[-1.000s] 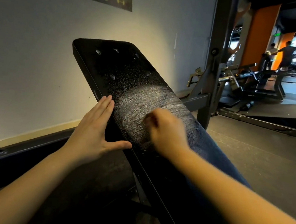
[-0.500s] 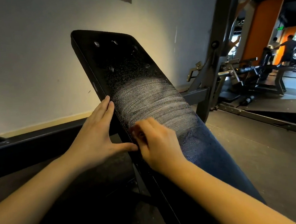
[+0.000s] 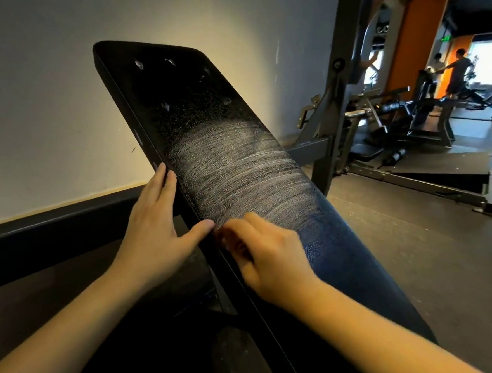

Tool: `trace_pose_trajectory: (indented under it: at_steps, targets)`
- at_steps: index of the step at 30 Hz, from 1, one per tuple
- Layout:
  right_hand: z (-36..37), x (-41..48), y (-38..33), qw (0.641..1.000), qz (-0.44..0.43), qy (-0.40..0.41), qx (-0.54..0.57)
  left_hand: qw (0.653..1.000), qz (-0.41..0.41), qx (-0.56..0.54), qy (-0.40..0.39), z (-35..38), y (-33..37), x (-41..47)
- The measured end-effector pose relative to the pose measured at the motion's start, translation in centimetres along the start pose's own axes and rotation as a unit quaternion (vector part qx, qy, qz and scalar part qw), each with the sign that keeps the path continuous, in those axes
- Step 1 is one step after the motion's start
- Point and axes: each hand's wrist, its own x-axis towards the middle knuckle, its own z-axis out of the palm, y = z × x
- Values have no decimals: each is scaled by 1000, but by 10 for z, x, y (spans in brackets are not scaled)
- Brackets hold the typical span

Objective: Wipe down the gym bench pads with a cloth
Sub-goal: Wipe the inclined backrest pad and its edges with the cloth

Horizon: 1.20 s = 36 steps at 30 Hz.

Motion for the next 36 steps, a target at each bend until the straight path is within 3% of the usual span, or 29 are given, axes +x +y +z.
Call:
trace_pose_trajectory:
  at_steps: [1,3,5,7,9,11,13,14,16,19,21,24,27,29,31,33,35,36]
  targets:
    - [-6,0,16,1000,14,19,-12,1000,-2,-9,2,3,0,-2]
    - [-19,7,70,986,136,65,-73,1000,3,-21,3,10,-1,-4]
    - [-36,14,123,943,295,56,-141,1000,7,-23,4,13,0,-5]
    - [-41,17,132,915,361,67,-168,999,8,-33,11,15,0,-6]
    - [-26,17,92,939,309,79,-124,998,1,-53,19,18,0,-5]
    - [-8,4,38,984,160,65,-39,997,-4,-71,30,22,1,-5]
    - [-4,-10,21,999,30,20,-5,995,-1,-85,47,28,0,-5]
    - [-10,-5,34,999,21,27,-13,995,-1,-89,51,30,1,-5]
    - [-20,12,83,986,128,74,-77,994,-2,-93,54,33,0,-5]
    - [-35,29,142,922,346,75,-155,995,9,-87,54,34,-1,-6]
    - [-28,35,121,925,338,85,-150,995,9,-89,52,33,-2,-5]
    - [-7,22,40,987,146,58,-31,995,11,-86,53,34,-4,-4]
    - [-5,-10,9,1000,-13,-7,23,995,10,-83,56,34,-5,-4]
    - [-14,-7,43,999,31,33,-29,995,9,-83,53,34,-4,-4]
    - [-25,7,99,977,173,61,-111,996,8,-80,50,35,-3,-4]
    - [-39,19,138,929,324,56,-170,996,2,-78,45,35,-2,-5]
    - [-34,21,127,917,354,74,-171,996,2,-80,46,35,-2,-7]
    - [-25,19,102,931,327,84,-141,996,2,-81,48,35,-2,-6]
